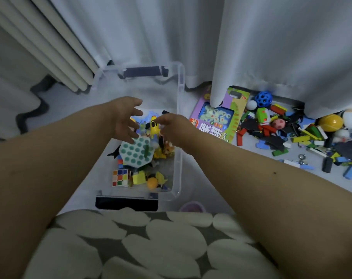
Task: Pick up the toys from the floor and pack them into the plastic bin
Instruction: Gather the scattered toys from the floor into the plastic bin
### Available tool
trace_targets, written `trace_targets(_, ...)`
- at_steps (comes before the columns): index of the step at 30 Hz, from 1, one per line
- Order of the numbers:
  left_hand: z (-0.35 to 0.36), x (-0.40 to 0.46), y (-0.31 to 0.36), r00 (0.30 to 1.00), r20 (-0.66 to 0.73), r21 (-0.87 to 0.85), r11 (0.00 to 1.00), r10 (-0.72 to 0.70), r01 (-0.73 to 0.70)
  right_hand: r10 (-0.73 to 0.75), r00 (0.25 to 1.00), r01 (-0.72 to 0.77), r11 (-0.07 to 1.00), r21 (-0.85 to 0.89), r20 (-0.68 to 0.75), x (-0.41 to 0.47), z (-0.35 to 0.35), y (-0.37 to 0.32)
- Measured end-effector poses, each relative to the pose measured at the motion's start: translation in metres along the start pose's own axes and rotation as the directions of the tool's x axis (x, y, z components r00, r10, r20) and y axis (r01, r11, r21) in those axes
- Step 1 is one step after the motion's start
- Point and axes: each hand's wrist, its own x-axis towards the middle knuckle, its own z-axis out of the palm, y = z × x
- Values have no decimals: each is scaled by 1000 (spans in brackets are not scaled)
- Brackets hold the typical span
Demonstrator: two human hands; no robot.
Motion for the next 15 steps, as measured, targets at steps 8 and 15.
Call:
trace_targets(8,61,-1,28,957,-33,7,957,290,-290,180,928,-1,878,479,-327,-17,-42,29)
trace_targets(15,129,12,58,710,-185,514,683,679,-519,413,750,-154,869,470,-517,-40,-112,128)
